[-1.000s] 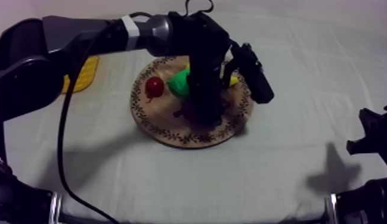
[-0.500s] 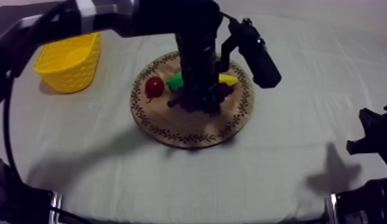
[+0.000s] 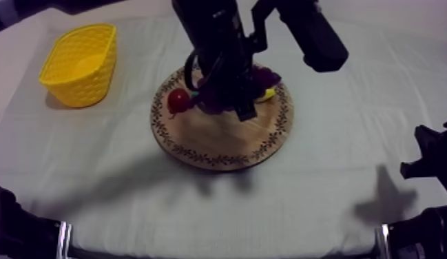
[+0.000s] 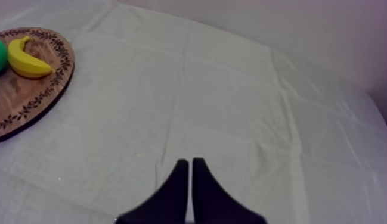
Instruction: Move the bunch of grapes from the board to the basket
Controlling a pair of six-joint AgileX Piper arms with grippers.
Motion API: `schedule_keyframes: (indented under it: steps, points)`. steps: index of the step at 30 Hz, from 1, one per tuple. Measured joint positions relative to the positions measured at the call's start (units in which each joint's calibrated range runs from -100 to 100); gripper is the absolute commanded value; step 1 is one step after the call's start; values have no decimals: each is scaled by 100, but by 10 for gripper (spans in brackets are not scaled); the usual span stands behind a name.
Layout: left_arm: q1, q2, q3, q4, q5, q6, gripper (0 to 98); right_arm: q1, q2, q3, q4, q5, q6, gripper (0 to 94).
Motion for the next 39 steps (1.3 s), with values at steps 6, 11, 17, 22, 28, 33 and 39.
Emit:
schedule_keyframes:
  steps: [6, 11, 17, 22, 28, 33, 39]
  points:
    - [108, -358, 56, -1, 196, 97, 482, 0, 0, 0, 0, 0, 0, 3]
    - [110, -477, 100, -1, 230, 115, 486, 0, 0, 0, 0, 0, 3, 3]
    - [-105, -614, 107, -1, 237, 72, 487, 0, 0, 0, 0, 0, 3, 3]
    - [-474, -717, 216, -13, 239, 13, 494, 0, 0, 0, 0, 0, 3, 3]
    - [-990, -769, 344, -54, 218, -114, 495, 0, 0, 0, 0, 0, 3, 3]
    - [-1437, -806, 382, -86, 201, -200, 491, 0, 0, 0, 0, 0, 3, 3]
    - [-1970, -804, 331, -98, 195, -272, 489, 0, 0, 0, 0, 0, 3, 3]
